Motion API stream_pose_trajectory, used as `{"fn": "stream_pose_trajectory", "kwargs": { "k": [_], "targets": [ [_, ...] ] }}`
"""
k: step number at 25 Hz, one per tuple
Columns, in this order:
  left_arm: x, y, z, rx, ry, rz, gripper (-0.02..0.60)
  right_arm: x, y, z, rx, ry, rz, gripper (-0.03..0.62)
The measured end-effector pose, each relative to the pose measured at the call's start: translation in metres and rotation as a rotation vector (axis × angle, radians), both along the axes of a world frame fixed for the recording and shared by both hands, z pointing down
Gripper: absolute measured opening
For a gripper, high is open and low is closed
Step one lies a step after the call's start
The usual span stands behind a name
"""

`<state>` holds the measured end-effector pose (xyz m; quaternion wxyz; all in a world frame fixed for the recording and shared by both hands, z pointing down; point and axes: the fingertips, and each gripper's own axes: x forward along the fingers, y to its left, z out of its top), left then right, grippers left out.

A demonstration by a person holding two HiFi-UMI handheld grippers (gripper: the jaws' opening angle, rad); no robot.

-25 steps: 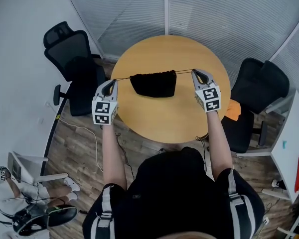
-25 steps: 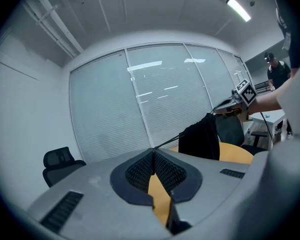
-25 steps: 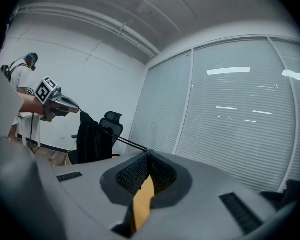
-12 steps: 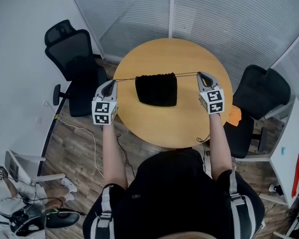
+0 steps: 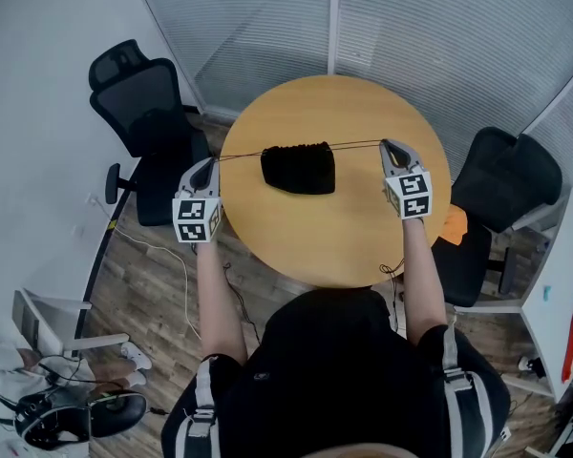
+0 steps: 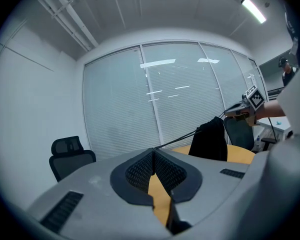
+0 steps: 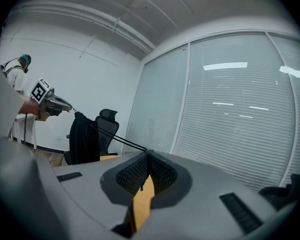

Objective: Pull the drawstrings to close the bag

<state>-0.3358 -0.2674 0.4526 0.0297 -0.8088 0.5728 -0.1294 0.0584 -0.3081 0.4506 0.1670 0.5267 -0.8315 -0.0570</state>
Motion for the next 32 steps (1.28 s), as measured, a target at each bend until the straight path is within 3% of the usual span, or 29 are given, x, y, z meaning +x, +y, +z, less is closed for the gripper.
{"fn": "stream_pose_trajectory", "kwargs": {
  "k": [7, 32],
  "targets": [
    [-0.015, -0.002, 0.009, -0.034, 0.013, -0.051, 0.014, 0.012, -0.001, 0.007, -0.028, -0.066, 0.034, 0.055],
    [-0.02, -0.009, 0.032, -0.104, 0.067, -0.117, 0.014, 0.073, 0.005, 0.032, -0.064, -0.08, 0.182, 0.055]
  ]
}}
